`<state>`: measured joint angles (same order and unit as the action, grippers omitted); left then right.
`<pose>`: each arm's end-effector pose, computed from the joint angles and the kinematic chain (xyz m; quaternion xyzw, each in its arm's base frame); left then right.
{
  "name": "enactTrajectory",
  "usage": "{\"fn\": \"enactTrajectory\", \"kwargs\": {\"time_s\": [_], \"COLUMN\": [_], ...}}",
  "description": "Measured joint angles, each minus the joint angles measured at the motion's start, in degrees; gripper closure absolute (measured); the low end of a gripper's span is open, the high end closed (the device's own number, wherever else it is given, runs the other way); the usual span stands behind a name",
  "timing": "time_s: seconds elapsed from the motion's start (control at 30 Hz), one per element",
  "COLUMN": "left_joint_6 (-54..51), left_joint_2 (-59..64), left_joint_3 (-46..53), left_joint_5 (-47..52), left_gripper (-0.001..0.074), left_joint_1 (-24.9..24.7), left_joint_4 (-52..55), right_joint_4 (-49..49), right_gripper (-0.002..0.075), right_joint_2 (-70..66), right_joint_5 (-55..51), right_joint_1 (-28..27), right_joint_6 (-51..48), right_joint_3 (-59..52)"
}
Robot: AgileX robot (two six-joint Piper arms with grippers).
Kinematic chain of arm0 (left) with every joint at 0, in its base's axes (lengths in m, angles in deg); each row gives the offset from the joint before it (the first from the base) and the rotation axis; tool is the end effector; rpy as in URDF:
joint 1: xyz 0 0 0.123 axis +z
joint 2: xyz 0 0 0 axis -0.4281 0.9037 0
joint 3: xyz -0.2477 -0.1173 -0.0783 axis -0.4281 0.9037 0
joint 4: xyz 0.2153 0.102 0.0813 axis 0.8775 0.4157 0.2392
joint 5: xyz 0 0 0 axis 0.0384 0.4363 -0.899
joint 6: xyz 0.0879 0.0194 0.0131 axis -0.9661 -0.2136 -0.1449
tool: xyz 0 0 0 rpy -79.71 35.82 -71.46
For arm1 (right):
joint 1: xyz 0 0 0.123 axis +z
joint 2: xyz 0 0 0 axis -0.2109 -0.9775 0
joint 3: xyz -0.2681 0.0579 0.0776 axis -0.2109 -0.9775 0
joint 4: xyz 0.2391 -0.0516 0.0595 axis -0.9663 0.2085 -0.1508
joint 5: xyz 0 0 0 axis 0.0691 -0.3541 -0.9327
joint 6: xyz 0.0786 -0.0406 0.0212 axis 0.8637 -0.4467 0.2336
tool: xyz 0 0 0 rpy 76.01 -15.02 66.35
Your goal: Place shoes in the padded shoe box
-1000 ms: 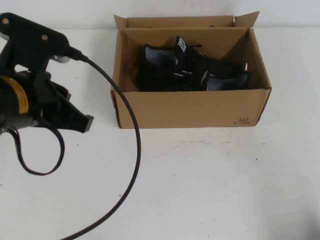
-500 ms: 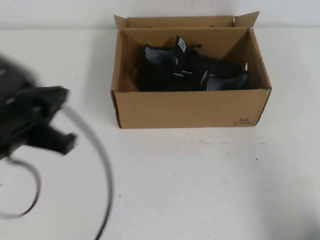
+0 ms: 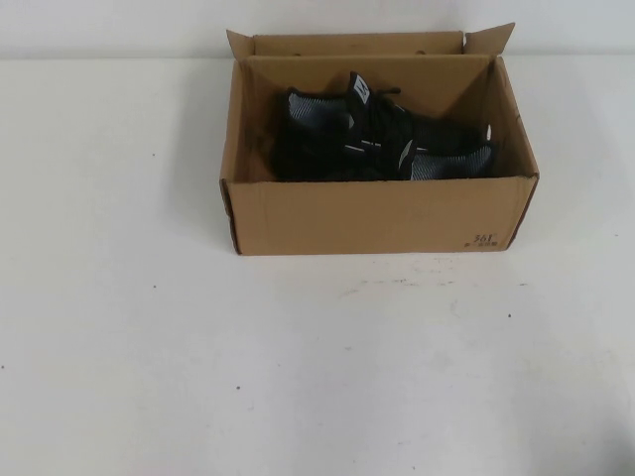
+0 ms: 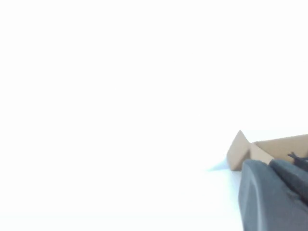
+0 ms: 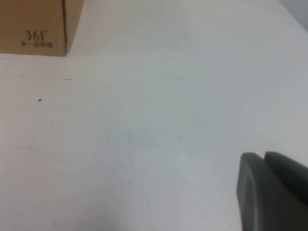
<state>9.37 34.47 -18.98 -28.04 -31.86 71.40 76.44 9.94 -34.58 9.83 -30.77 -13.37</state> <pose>0.0692 -0.0092 0.2480 0.0724 0.6212 -0.0104 0.7803 0.0524 -0.0051 0.1754 -0.0037 0.7858 -0.0492 0.6165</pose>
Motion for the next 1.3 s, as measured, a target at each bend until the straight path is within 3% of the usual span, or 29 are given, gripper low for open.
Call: {"fn": "enactTrajectory", "kwargs": {"time_s": [0.17, 0.47, 0.6, 1.3], "left_joint_6": [-0.14, -0.28, -0.28, -0.28], "left_joint_2": [-7.79, -11.23, -11.23, -11.37], "left_joint_3": [5.14, 5.63, 5.63, 5.63], "left_joint_5": [2.14, 26.26, 32.31, 34.77], "left_gripper": [0.0739, 0.0739, 0.0739, 0.0739], "left_joint_1": [2.17, 2.15, 2.15, 2.15], "left_joint_4": [-3.98, -4.91, -5.0, -4.89], "right_joint_4": [0.0, 0.0, 0.0, 0.0], "right_gripper": [0.0733, 0.0733, 0.0733, 0.0733], "right_joint_2": [0.0, -0.06, -0.06, -0.06], "right_joint_5": [0.0, 0.0, 0.0, 0.0], "right_joint_1": [0.0, 0.0, 0.0, 0.0], "right_joint_6": [0.0, 0.0, 0.0, 0.0], "right_joint_3": [0.0, 0.0, 0.0, 0.0]}}
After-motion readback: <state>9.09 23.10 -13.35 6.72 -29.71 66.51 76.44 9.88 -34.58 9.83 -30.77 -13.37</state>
